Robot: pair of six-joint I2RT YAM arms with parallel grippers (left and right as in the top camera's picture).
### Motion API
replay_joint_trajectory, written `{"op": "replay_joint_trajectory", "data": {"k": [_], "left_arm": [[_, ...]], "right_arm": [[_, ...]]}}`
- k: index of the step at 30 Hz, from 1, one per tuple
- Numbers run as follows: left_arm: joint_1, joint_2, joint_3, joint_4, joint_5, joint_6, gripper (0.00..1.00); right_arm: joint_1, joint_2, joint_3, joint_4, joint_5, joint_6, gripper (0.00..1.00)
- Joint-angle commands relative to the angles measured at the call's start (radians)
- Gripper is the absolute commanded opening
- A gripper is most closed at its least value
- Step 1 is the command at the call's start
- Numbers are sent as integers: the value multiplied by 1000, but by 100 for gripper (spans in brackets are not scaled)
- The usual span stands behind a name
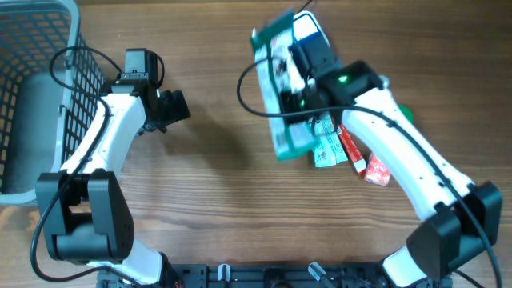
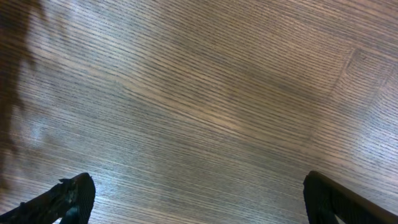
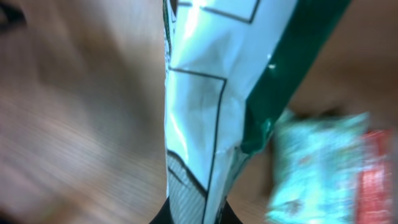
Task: Scan the item barcode
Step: 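Lower the gloves packet onto the table center and open the right gripper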
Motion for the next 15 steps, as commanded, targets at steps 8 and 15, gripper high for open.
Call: {"op": "replay_joint_trajectory", "data": {"k": [8, 15], "left_arm": [[2, -2, 6, 0, -13, 2, 100], [2, -2, 6, 0, -13, 2, 100]], "right_arm": [[0, 16, -309, 266, -128, 152, 72], [0, -40, -238, 214, -61, 150, 86]]}}
